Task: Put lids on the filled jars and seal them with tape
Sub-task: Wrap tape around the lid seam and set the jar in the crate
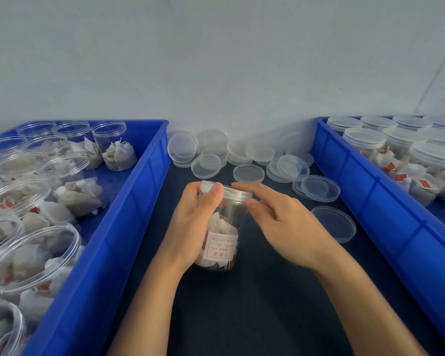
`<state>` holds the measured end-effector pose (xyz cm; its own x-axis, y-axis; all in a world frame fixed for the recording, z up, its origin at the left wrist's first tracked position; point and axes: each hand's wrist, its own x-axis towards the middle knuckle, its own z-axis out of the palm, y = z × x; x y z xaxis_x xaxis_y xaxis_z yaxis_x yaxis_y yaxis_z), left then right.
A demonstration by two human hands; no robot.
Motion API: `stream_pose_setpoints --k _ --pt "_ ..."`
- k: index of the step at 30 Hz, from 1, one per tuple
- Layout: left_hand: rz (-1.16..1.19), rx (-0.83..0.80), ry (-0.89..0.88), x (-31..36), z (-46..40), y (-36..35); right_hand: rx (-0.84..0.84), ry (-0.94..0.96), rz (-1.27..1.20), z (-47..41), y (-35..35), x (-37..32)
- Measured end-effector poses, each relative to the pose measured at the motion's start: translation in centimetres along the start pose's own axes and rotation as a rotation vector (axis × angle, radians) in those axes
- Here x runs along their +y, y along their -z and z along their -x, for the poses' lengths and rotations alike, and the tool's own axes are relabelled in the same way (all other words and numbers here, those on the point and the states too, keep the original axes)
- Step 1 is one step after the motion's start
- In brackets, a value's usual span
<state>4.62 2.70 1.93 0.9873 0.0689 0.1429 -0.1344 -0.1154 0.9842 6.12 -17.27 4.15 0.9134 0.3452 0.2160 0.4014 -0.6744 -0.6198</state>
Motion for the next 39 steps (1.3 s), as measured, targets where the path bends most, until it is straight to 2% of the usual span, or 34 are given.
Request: stream_pose_setpoints --k 3,7,9,15,19,22,39 --pt "-0.092 0.003 -0.019 0.0 0.1 -0.3 0.003 -0.021 -0.014 0.0 0.1 0.1" --pt "-0.354 0.264 -0.157 0.2 0.4 -0.8 0.046 -0.031 -0.004 0.1 -0.1 -0.1" --pt "-0.402 0.328 -0.170 0.2 0.6 -1.2 0.065 -0.027 0.029 0.1 -0.4 -0.3" --pt "-0.395 0.229 -0.090 0.0 0.4 -1.6 0.040 -0.001 -0.023 0.1 -0.6 -0.5" --pt "-0.224 0.230 -0.033 -0.1 0.2 -0.9 -0.008 0.026 -0.143 0.2 -0.2 -0.1" --pt "-0.140 0.200 0.006 0.2 0.2 -0.5 0.038 0.040 -0.085 0.0 -0.3 0.3" --pt "0.008 0.030 0.020 0.3 0.1 -0.1 0.038 0.004 -0.114 -0.2 0.6 0.9"
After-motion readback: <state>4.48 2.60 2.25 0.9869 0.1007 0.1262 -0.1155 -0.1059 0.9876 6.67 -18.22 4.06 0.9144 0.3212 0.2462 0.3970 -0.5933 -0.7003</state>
